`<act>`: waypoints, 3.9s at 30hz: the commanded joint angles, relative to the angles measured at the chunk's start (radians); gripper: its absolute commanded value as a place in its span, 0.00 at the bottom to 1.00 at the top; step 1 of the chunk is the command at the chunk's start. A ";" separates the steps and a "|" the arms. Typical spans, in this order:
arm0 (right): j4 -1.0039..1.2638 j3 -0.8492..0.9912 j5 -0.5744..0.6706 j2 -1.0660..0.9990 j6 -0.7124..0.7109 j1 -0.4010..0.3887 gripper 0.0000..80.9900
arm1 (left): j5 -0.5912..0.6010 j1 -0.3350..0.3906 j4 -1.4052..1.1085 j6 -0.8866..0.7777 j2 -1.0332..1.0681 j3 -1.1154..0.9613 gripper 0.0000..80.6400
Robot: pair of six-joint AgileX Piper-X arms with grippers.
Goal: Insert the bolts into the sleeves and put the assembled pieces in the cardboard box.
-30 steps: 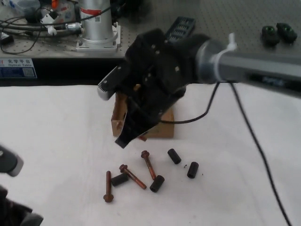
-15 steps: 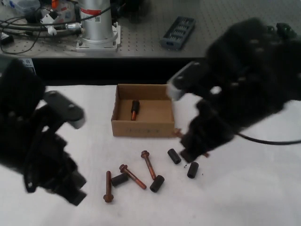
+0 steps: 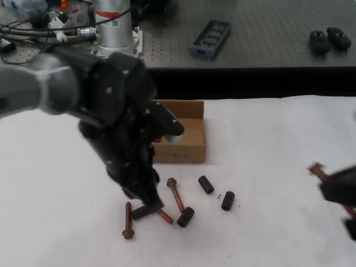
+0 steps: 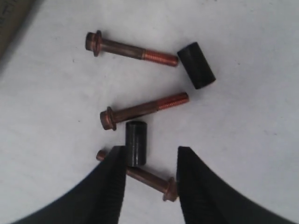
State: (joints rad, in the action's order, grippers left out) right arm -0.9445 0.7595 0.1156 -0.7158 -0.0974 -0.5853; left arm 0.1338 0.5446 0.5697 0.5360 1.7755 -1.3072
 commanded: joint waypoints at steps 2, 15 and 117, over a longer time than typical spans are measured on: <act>-0.034 -0.001 -0.033 0.048 0.009 0.007 0.05 | -0.050 0.012 0.038 0.038 0.052 -0.040 0.37; -0.060 -0.001 -0.076 0.135 0.009 0.007 0.05 | -0.134 0.018 0.049 0.100 0.166 -0.041 0.34; 1.782 -0.280 0.702 -0.454 0.447 -0.174 0.05 | 0.370 0.181 -1.334 -0.616 -0.856 0.947 0.07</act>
State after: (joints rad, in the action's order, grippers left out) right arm 0.8273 0.4661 0.8208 -1.1669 0.3758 -0.7574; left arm 0.5046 0.7214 -0.7073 -0.0710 0.9291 -0.3555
